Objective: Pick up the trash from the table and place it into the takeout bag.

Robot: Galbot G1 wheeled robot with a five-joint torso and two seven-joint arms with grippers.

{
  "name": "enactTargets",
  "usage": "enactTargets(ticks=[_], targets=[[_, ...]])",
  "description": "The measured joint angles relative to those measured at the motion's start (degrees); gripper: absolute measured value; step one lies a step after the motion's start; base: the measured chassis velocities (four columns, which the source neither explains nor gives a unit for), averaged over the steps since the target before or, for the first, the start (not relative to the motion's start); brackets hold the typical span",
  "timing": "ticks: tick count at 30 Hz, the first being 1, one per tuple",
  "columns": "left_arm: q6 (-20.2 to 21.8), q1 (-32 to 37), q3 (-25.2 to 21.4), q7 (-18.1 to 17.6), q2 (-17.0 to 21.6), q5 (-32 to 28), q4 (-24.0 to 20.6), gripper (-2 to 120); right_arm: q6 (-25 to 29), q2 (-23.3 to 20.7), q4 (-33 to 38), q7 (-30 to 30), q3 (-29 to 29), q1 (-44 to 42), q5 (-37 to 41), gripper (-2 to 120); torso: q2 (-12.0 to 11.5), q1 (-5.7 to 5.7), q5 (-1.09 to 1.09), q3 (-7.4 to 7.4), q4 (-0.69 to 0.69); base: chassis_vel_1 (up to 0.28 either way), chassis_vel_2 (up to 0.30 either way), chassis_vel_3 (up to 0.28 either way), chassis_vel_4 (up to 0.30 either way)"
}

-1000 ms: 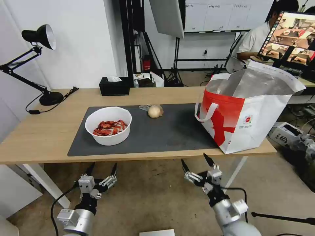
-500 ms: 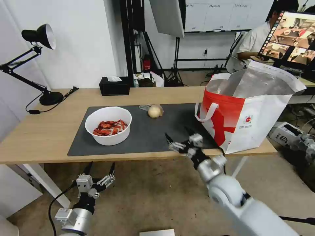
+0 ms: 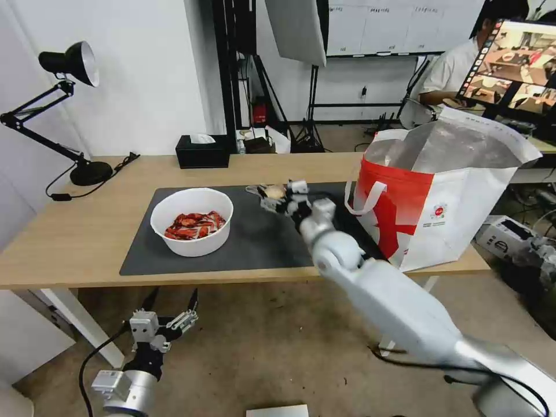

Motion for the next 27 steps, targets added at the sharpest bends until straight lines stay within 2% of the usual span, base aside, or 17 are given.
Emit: enactTargets(ticks=[1, 5, 12, 16, 19, 27], targets=[[0.0, 0.0, 0.0, 0.0, 0.0, 0.0, 0.0, 100, 0.0, 0.0, 0.0, 0.0, 0.0, 0.0, 0.0, 100, 0.0, 0.0, 0.0, 0.0, 0.0, 0.0, 0.0, 0.0, 0.0], [-0.1, 0.0, 0.1, 0.0, -0.3, 0.0, 0.2, 100, -2.1, 4.2, -8.6, 0.5, -0.4, 2.9, -1.8, 100, 0.0, 0.0, 0.0, 0.0, 0.0, 0.0, 0.0, 0.0, 0.0], [-0.5, 0.0, 0.1, 0.0, -0.5, 0.1, 0.3, 100, -3.3, 9.5, -16.9, 0.6, 1.0, 5.2, -3.3, 100, 0.0, -0.01, 0.0, 0.0, 0.01, 0.0, 0.0, 0.0, 0.0], [-0.6, 0.0, 0.0, 0.0, -0.5, 0.0, 0.3, 100, -3.9, 10.4, -18.8, 0.5, 1.3, 5.9, -3.8, 100, 0.0, -0.01, 0.0, -0.01, 0.0, 0.0, 0.0, 0.0, 0.0], [-0.7, 0.1, 0.0, 0.0, -0.5, 0.0, 0.3, 100, -6.3, 12.3, -22.8, 0.1, 1.8, 8.0, -4.7, 100, 0.0, -0.01, 0.0, 0.0, 0.0, 0.0, 0.0, 0.0, 0.0], [-0.8, 0.0, 0.2, 0.1, -0.6, 0.0, 0.4, 100, -8.4, 14.2, -26.2, -0.4, 2.4, 9.1, -4.8, 100, 0.0, -0.01, 0.0, -0.01, 0.0, 0.0, 0.0, 0.0, 0.0]])
